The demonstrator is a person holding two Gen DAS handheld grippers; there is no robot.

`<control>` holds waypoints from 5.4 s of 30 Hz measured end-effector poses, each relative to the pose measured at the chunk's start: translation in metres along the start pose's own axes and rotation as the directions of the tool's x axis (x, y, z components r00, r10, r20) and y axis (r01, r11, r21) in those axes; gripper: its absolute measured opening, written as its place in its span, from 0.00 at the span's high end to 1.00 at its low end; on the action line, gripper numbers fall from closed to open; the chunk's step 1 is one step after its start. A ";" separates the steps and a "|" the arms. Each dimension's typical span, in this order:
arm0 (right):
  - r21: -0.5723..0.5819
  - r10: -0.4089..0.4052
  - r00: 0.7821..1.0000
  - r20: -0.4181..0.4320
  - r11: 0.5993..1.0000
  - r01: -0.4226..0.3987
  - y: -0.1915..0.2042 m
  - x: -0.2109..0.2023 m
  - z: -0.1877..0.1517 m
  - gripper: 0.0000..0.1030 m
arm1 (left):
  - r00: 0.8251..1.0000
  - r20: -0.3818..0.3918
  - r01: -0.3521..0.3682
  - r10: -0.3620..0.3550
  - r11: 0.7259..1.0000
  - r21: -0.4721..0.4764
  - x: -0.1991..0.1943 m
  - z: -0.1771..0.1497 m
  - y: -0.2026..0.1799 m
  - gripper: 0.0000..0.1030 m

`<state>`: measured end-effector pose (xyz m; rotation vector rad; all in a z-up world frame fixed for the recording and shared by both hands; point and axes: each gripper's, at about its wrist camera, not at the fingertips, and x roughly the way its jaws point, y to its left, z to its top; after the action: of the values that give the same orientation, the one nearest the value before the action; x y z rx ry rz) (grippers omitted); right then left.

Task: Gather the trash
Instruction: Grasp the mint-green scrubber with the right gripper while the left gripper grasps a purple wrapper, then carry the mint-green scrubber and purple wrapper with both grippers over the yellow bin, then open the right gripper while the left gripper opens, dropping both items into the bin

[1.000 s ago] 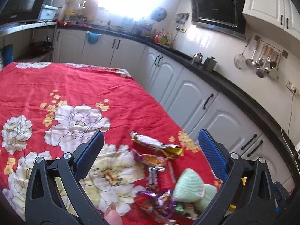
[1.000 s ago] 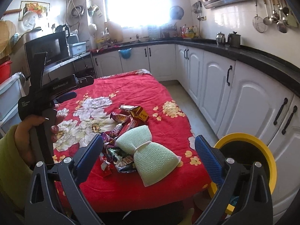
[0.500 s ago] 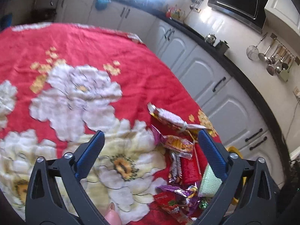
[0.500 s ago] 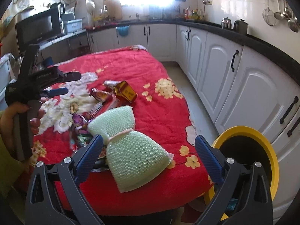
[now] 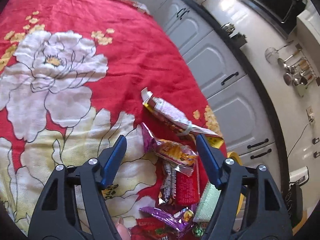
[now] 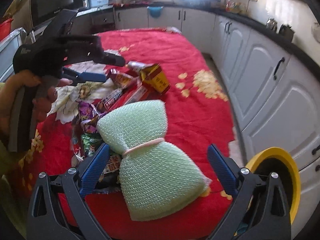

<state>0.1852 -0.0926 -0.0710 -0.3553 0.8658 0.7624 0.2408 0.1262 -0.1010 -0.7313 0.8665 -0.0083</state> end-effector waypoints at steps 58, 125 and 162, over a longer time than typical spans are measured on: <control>0.252 -0.086 0.949 0.304 0.968 0.007 -0.054 -0.134 -0.021 0.41 | 0.961 0.242 0.039 -0.134 0.931 0.362 -0.086 -0.043 -0.117 0.96; 0.615 -0.408 0.868 0.283 0.772 0.162 -0.194 -0.201 -0.142 0.41 | 0.981 -0.002 0.147 -0.194 0.740 0.657 0.044 -0.159 -0.288 0.96; 0.679 -0.379 0.918 0.118 0.706 0.204 -0.230 -0.130 -0.178 0.23 | 0.991 -0.086 0.130 -0.098 0.783 0.608 0.122 -0.163 -0.267 0.61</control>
<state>0.2007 -0.4103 -0.0813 0.2353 0.7567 0.1556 0.2827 -0.2066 -0.0976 -0.1629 0.7997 -0.4061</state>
